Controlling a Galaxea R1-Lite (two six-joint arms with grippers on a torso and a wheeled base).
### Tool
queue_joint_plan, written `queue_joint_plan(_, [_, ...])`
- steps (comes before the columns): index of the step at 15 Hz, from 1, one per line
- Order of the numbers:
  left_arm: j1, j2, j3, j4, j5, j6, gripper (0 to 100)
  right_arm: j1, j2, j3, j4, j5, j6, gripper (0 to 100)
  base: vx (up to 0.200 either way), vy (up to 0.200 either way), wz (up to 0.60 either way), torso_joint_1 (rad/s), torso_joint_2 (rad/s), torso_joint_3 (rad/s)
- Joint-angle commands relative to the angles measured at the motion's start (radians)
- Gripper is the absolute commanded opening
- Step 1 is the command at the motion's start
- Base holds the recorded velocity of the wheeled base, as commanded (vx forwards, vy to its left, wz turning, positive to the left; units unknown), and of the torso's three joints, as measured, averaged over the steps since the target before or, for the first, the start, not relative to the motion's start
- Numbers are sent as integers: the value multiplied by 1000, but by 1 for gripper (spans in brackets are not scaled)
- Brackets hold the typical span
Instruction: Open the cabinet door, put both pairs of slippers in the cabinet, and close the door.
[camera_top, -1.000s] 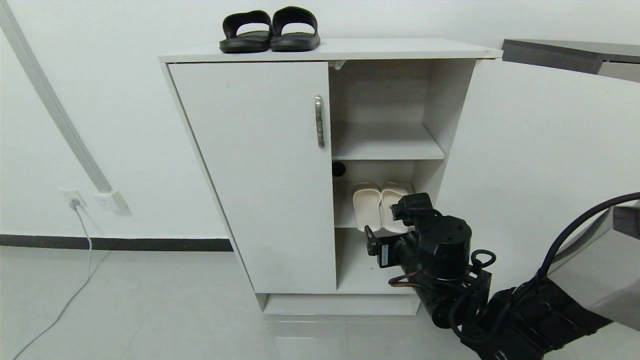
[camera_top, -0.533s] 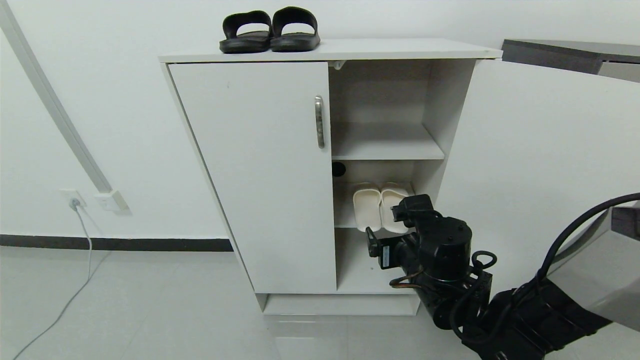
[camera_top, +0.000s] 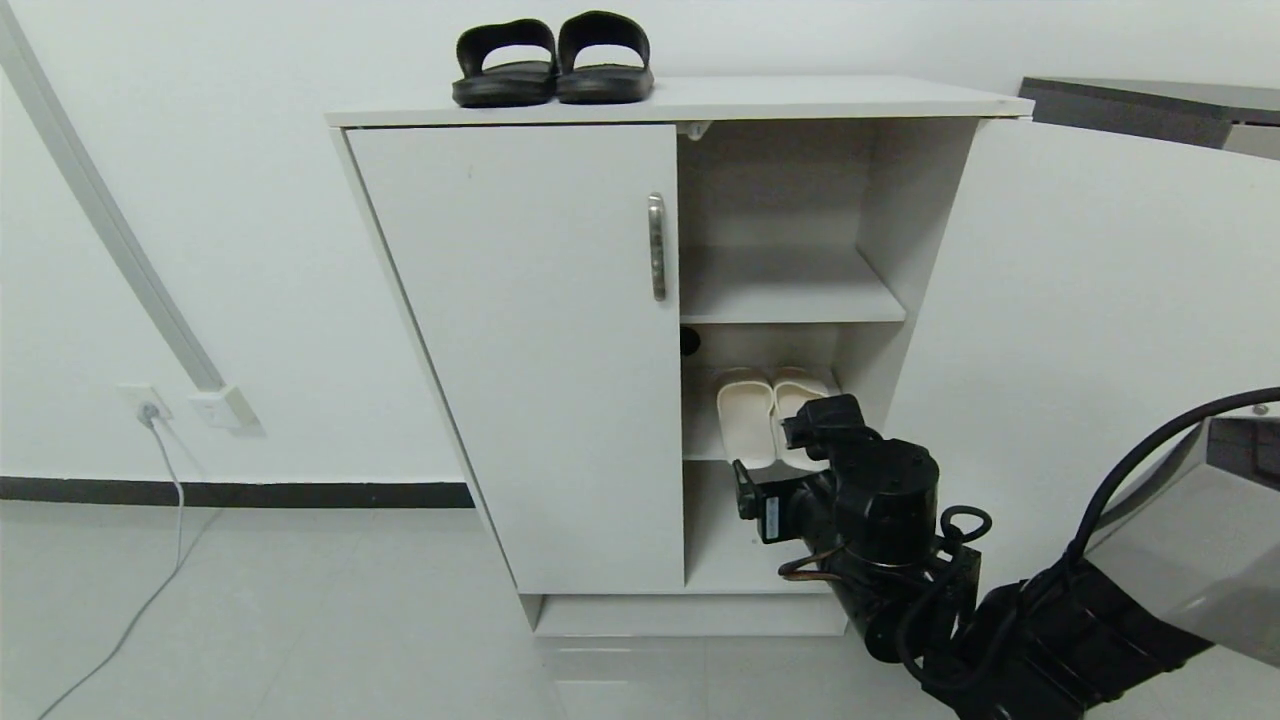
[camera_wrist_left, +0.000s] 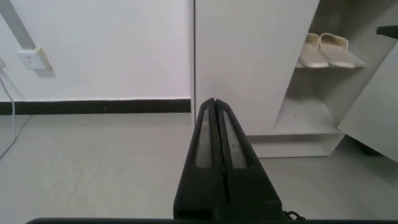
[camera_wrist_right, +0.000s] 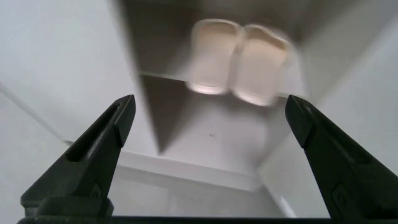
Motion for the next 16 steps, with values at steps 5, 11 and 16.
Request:
queue_joint_plan(5, [0, 1, 0, 0, 1, -1, 0, -8, 4, 8, -3, 2, 1, 100, 0, 200, 0, 0, 5, 2])
queue_joint_plan(11, [0, 1, 0, 0, 1, -1, 0, -17, 11, 32, -102, 11, -9, 100, 0, 100, 0, 1, 1, 1])
queue_joint_plan(16, [0, 1, 0, -1, -1, -1, 0, -34, 11, 89, -208, 103, -89, 100, 0, 0, 0, 0, 0, 0])
